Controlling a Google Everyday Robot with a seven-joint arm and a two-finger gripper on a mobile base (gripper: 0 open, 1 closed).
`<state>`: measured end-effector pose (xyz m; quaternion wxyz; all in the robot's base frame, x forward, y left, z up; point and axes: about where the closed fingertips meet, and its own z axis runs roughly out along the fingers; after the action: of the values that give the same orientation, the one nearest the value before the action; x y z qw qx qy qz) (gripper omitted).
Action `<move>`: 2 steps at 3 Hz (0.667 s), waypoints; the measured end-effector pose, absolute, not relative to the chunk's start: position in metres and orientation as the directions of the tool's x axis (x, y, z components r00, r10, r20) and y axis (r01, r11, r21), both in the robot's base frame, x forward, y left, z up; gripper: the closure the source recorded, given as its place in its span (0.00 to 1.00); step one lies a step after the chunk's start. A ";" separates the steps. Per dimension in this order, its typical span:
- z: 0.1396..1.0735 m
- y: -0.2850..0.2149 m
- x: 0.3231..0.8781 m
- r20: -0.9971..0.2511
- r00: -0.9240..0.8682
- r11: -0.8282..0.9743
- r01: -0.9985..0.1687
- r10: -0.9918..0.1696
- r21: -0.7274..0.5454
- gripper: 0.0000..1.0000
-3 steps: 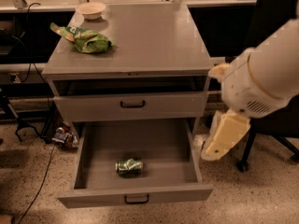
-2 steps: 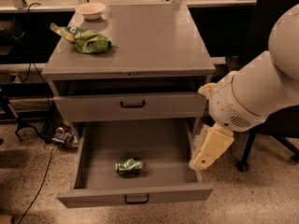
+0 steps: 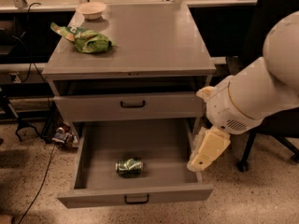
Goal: Pick green can from middle drawer and place on counter
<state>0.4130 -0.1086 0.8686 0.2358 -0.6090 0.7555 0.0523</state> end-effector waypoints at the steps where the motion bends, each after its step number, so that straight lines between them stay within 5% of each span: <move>1: 0.825 -0.103 0.427 -0.456 -0.159 0.261 -0.950 -0.876 -0.171 0.00; 2: 0.747 -0.088 0.454 -0.506 -0.167 0.259 -0.959 -0.846 -0.117 0.00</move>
Offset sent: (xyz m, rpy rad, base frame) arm 0.0847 0.0402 -0.2270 0.2079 0.1043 0.0160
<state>0.4538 -0.0877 0.7471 0.2434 -0.5975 0.7552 0.1154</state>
